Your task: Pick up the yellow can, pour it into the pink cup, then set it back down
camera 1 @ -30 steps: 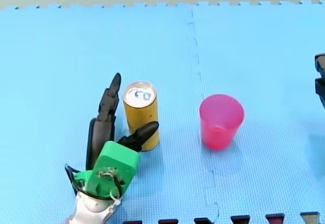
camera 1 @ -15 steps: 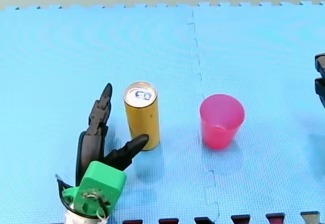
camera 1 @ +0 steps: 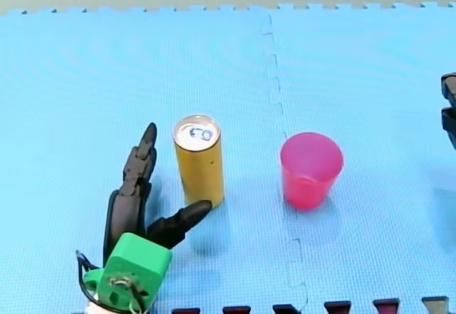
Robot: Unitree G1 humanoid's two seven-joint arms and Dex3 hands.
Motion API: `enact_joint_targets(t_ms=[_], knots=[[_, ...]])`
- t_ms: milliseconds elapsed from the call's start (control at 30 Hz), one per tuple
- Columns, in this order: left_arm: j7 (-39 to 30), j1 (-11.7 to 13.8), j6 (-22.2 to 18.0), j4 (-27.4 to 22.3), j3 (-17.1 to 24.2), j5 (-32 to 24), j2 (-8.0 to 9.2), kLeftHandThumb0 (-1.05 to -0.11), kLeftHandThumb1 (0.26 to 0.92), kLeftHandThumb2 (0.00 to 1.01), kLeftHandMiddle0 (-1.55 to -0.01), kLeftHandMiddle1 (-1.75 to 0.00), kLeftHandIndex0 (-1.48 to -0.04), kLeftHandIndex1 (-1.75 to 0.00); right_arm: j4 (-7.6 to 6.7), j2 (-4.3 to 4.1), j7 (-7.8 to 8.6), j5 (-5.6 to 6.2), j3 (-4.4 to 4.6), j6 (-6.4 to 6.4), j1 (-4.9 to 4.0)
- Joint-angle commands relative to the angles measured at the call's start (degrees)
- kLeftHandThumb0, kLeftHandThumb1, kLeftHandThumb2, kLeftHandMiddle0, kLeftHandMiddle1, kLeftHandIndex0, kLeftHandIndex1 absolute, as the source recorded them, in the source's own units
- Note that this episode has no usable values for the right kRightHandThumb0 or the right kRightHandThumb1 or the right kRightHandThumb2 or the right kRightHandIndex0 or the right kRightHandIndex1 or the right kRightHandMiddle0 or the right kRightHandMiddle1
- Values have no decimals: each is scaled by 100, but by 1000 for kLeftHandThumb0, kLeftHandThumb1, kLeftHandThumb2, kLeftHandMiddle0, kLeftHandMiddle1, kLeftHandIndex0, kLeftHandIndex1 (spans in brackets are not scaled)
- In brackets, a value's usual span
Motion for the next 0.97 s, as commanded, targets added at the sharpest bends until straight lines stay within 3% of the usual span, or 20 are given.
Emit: enact_joint_targets(t_ms=[0, 933], knots=[[-16, 29, 21, -42, 10, -20, 16, -1048, 751, 0, -222, -5, -146, 0, -9, -40, -8, 4, -4, 25, -20], [-212, -69, 41, 44, 125, -182, 14, -1048, 775, 8, -222, -3, -139, -2, -22, -54, -13, 8, 2, 123, -77]])
